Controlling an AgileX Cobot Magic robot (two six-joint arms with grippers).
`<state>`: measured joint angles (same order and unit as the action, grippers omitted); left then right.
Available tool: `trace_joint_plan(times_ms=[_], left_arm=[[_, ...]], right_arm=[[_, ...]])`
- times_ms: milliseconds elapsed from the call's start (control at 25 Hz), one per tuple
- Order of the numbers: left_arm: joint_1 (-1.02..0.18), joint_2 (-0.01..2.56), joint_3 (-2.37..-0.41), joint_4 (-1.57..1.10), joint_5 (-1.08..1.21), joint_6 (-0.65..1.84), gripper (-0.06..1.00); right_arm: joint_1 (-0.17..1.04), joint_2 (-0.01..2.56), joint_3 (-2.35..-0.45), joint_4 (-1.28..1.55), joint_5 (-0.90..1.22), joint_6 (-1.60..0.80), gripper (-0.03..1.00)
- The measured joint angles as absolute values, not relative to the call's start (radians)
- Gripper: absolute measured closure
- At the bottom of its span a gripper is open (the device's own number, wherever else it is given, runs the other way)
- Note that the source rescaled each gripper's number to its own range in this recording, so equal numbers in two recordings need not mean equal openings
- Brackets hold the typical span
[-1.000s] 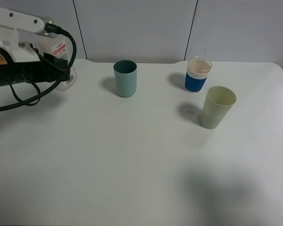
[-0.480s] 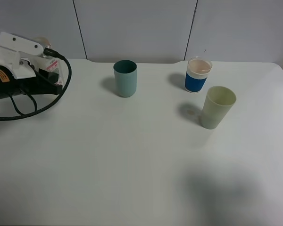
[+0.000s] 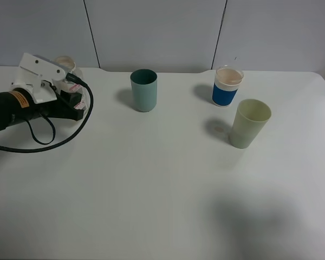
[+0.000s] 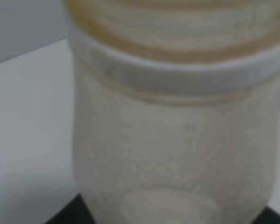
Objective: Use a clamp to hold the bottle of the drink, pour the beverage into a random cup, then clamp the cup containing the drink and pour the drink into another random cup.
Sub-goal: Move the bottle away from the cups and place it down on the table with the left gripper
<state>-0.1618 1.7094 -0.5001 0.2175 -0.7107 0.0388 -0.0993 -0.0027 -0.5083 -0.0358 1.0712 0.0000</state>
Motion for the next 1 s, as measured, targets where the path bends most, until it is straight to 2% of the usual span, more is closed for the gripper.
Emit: trace_joint_plan(times_ms=[320, 1000], left_arm=[[-0.162, 1.8, -0.5, 0.268, -0.786, -0.046, 0.88], [-0.162, 1.889, -0.501, 0.337, -0.872, -0.05, 0.88]], right_arm=[[-0.099, -0.003, -0.508, -0.036, 1.071, 0.0, 0.02], [-0.099, -0.003, -0.508, -0.036, 1.071, 0.0, 0.02]])
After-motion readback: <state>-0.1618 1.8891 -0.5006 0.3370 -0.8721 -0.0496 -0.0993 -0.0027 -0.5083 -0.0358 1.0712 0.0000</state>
